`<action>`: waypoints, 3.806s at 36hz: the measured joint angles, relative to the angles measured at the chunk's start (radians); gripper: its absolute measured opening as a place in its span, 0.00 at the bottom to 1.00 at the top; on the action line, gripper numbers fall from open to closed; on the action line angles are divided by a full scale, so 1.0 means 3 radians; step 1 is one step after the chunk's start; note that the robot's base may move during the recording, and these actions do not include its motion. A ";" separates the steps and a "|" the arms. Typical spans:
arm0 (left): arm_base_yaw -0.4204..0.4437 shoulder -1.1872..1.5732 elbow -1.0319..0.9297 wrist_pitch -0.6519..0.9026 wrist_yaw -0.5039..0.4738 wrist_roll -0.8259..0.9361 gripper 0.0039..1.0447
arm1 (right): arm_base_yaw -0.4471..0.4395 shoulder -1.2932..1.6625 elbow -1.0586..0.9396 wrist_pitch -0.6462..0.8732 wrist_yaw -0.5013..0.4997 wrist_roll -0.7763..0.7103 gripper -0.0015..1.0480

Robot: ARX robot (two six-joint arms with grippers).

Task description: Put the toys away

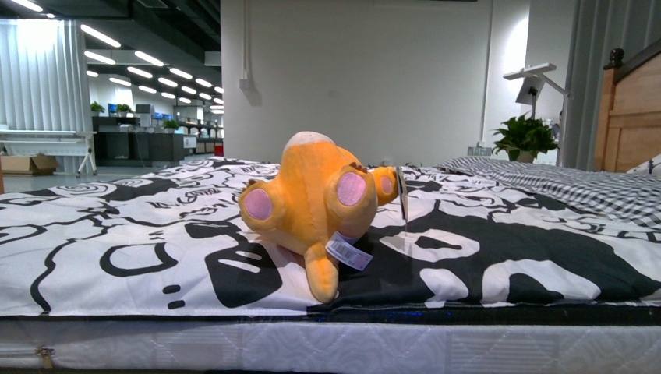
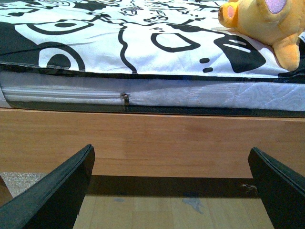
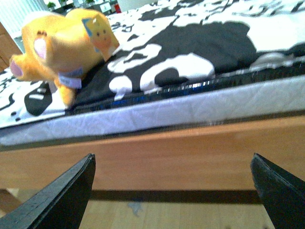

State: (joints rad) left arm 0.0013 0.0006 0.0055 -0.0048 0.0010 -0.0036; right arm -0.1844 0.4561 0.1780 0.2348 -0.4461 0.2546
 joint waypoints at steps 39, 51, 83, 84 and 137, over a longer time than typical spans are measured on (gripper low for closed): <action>0.0000 0.0000 0.0000 0.0000 0.0000 0.0000 0.94 | 0.2382 0.3899 0.4317 -0.0172 0.2295 -0.1063 0.94; 0.0000 0.0000 0.0000 0.0000 0.0000 0.0000 0.94 | 0.2655 0.4554 0.4767 -0.0253 0.2696 -0.1039 0.94; 0.0000 0.0000 0.0000 -0.0001 0.0001 0.0000 0.94 | 0.2767 0.5089 0.4955 0.0145 0.3185 -0.1162 0.94; 0.0000 0.0000 0.0000 0.0000 0.0000 0.0000 0.94 | 0.2786 0.5104 0.4955 0.0146 0.3184 -0.1144 0.94; 0.0000 0.0000 0.0000 0.0000 0.0000 0.0000 0.94 | 0.2645 0.4667 0.4136 0.0486 0.2897 -0.1082 0.11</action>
State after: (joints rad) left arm 0.0013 0.0006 0.0055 -0.0048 0.0010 -0.0036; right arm 0.6090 1.8561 1.4189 0.3805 0.4229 -0.0700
